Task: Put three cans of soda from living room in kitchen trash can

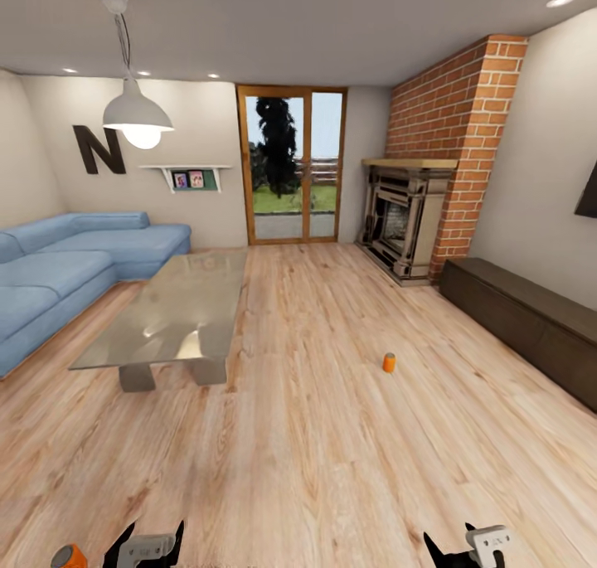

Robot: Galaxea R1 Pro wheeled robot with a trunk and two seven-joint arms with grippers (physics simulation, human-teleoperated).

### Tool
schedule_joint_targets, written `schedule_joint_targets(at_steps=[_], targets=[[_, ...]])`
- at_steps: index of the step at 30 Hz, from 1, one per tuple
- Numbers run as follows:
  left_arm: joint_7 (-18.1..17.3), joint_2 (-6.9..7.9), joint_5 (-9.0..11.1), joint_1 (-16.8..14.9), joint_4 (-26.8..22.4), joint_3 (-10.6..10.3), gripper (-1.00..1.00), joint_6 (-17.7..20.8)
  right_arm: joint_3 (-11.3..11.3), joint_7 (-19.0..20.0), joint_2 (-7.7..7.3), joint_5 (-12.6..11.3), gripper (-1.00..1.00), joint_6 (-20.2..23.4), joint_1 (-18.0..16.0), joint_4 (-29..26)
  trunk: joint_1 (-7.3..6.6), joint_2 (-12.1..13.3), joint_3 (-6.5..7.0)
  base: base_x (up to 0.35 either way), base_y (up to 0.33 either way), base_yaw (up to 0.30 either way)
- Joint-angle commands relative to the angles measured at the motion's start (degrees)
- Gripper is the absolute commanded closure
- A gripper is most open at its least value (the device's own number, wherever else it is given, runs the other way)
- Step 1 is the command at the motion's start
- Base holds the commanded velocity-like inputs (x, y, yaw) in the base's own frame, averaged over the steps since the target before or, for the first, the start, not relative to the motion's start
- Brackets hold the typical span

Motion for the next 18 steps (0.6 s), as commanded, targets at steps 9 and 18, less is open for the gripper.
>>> schedule_joint_targets(at_steps=[9, 18], targets=[[0.0, 0.00, 0.3, 0.0, 0.0, 0.0, -1.00, 0.0, -0.1, -0.3, 0.27, 0.7, -1.00, -0.1, 0.0, 0.0, 0.00, 0.0, -0.40, -0.058, 0.052, 0.210], [0.0, 0.00, 0.5, 0.0, 0.0, 0.0, -1.00, 0.0, -0.1, -0.3, 0.30, 0.9, -1.00, -0.1, 0.0, 0.0, 0.00, 0.0, -0.78, -0.196, 0.208, 0.212]])
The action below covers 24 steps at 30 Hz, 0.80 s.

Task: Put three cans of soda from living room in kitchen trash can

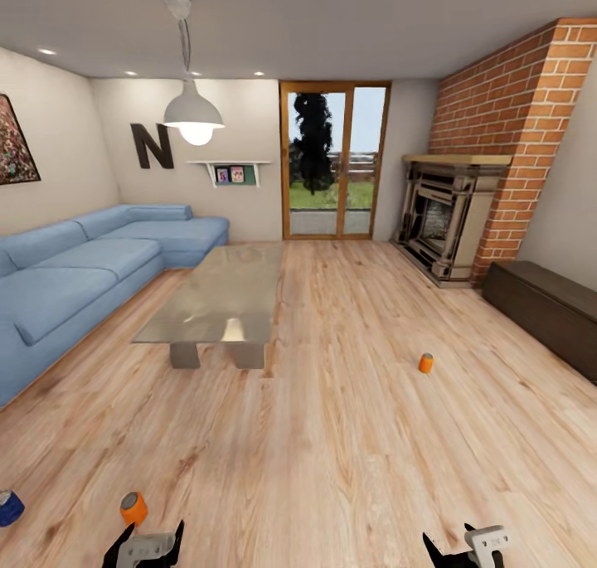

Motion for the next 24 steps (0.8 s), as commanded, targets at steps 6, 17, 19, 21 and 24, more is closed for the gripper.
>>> schedule_joint_targets(at_steps=[6, 17, 19, 21, 24], targets=[[0.0, 0.00, 0.0, 0.0, 0.0, 0.0, -1.00, 0.0, 0.0, 0.0, 0.00, 0.0, -1.00, -0.1, 0.0, 0.0, 0.00, 0.0, -0.25, -0.215, 0.233, 0.211], [0.0, 0.00, 0.0, 0.0, 0.0, 0.0, -1.00, 0.0, -0.1, 0.0, 0.00, 0.1, -1.00, -0.1, 0.0, 0.0, 0.00, 0.0, -0.48, -0.174, 0.188, 0.098], [0.0, 0.00, 0.0, 0.0, 0.0, 0.0, -1.00, 0.0, 0.0, 0.0, 0.00, 0.1, -1.00, 0.0, 0.0, 0.0, 0.00, 0.0, -0.49, -0.027, 0.029, 0.006], [0.0, 0.00, 0.0, 0.0, 0.0, 0.0, -1.00, 0.0, 0.0, 0.0, 0.00, 0.1, -1.00, 0.0, 0.0, 0.0, 0.00, 0.0, -0.49, -0.010, 0.010, 0.002], [0.0, 0.00, 0.0, 0.0, 0.0, 0.0, -1.00, 0.0, 0.0, -0.1, 0.00, 0.1, -1.00, -0.1, 0.0, -0.1, 0.00, 0.0, -0.49, -0.006, 0.006, 0.001]])
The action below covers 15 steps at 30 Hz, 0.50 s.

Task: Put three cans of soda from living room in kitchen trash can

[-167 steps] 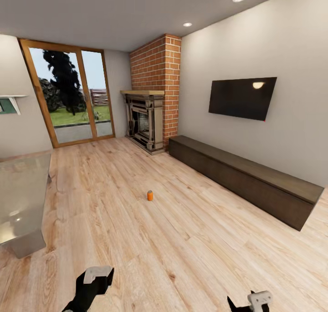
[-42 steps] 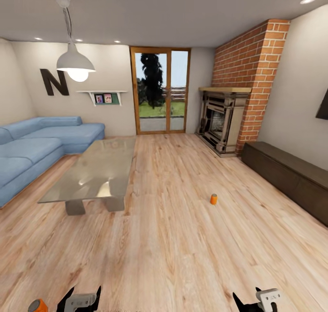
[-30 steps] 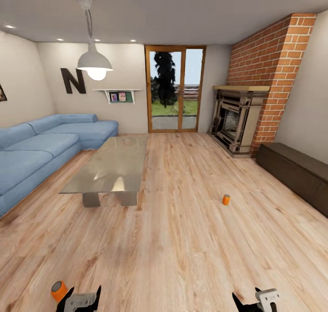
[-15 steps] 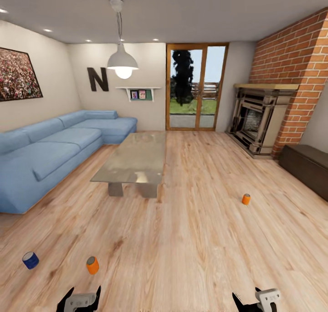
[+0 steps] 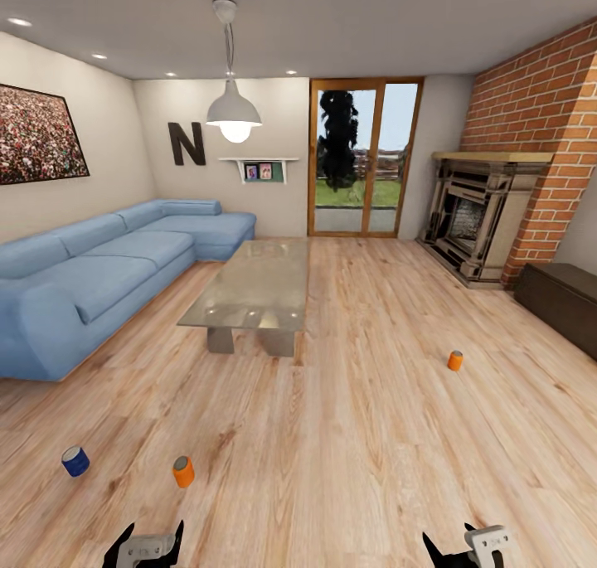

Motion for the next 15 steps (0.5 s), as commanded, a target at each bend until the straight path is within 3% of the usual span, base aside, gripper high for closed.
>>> schedule_joint_targets(at_steps=[1, 6, 15], targets=[[0.0, 0.00, 0.0, 0.0, 0.0, 0.0, -1.00, 0.0, 0.0, 0.0, 0.00, -0.1, -1.00, 0.0, 0.0, 0.0, 0.00, 0.0, 0.00, -0.004, 0.004, 0.001], [0.0, 0.00, 0.0, 0.0, 0.0, 0.0, -1.00, 0.0, -0.1, -0.1, 0.07, -0.1, -1.00, -0.1, 0.0, 0.0, 0.00, 0.0, 0.00, -0.001, 0.001, 0.110], [0.0, 0.00, 0.0, 0.0, 0.0, 0.0, -1.00, 0.0, 0.0, -0.1, 0.05, -0.1, -1.00, -0.1, 0.0, 0.1, 0.00, 0.0, 0.00, 0.024, 0.000, 0.218]])
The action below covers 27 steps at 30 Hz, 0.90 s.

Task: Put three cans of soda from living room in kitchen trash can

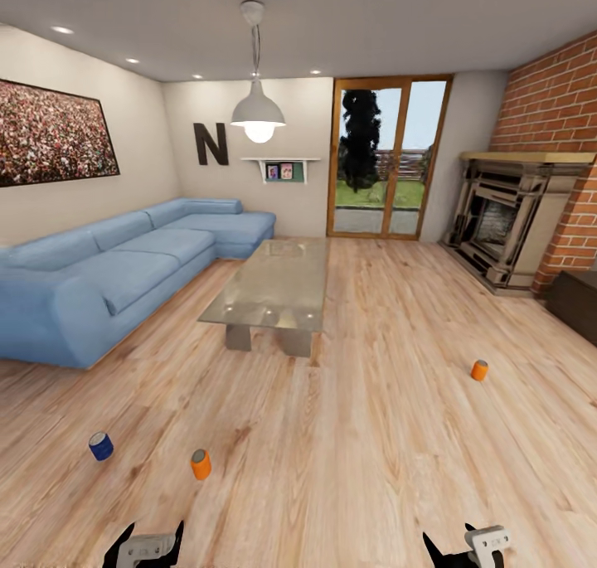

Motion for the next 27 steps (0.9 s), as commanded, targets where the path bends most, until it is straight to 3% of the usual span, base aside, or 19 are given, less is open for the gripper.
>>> schedule_joint_targets(at_steps=[1, 18, 27], targets=[[0.0, 0.00, 0.0, 0.0, 0.0, 0.0, -1.00, 0.0, 0.0, 0.0, -0.01, 0.0, -1.00, 0.0, 0.0, 0.0, 0.00, 0.0, 0.00, 0.160, 0.000, 0.235], [0.0, 0.00, 0.0, 0.0, 0.0, 0.0, -1.00, 0.1, 0.0, 0.0, 0.04, 0.0, -1.00, 0.0, 0.0, 0.1, 0.00, 0.0, 0.00, 0.290, 0.000, 0.239], [0.0, 0.00, 0.1, 0.0, 0.0, 0.0, -1.00, 0.1, 0.0, 0.0, -0.02, 0.0, -1.00, 0.0, 0.0, 0.2, 0.00, 0.0, 0.00, 0.048, 0.160, 0.243]])
